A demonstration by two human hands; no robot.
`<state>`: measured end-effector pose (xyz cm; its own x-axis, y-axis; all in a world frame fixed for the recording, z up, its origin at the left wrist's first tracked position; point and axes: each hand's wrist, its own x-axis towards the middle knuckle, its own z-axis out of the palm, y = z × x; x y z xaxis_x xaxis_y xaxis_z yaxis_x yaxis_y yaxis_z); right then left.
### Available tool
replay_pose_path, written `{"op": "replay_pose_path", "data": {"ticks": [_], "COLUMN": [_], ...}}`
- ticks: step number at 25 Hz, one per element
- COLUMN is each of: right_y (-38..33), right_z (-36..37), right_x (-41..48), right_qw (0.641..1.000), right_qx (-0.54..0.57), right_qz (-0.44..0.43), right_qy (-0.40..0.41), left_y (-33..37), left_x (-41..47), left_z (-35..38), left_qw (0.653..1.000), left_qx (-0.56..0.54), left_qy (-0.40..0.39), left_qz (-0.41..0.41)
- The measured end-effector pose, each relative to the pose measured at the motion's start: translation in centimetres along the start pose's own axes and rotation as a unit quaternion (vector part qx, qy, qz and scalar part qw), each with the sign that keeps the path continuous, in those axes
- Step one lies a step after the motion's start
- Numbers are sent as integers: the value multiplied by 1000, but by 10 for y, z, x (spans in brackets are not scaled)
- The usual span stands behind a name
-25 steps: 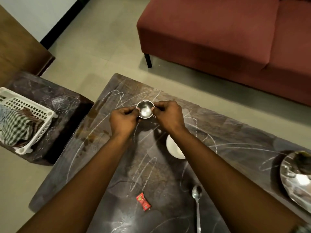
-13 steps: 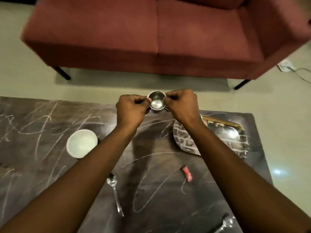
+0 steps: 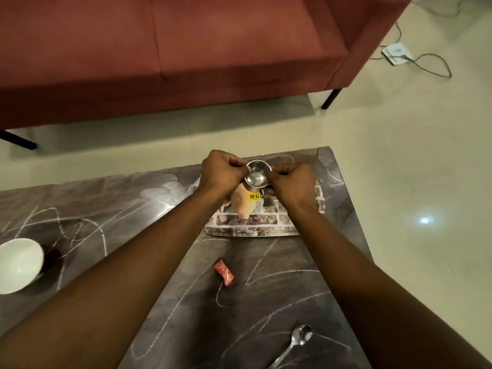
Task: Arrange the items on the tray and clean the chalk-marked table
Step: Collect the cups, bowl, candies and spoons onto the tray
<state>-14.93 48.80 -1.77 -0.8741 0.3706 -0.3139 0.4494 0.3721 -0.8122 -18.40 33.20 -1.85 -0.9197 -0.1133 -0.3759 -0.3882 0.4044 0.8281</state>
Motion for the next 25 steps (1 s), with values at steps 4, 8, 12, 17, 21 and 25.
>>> {"op": "replay_pose_path", "data": {"ticks": [4, 8, 12, 17, 21, 25], "right_y": [17, 25, 33, 34, 35, 32], "right_z": [13, 19, 22, 28, 25, 23], "right_x": [10, 12, 14, 12, 17, 22], "right_qw": [999, 998, 997, 996, 997, 998], "right_qx": [-8, -13, -19, -23, -19, -32], "right_qz": [35, 50, 58, 69, 63, 50], "right_qy": [11, 25, 35, 48, 47, 34], "left_y": [-13, -13, -10, -4, 1, 3], "left_x": [5, 13, 22, 33, 37, 40], "left_z": [15, 19, 24, 23, 25, 26], "left_qw": [999, 987, 961, 957, 956, 954], "left_qx": [52, 144, 252, 268, 270, 278], "left_qy": [2, -2, -37, -46, -55, -52], "left_qz": [10, 77, 112, 99, 100, 103]}}
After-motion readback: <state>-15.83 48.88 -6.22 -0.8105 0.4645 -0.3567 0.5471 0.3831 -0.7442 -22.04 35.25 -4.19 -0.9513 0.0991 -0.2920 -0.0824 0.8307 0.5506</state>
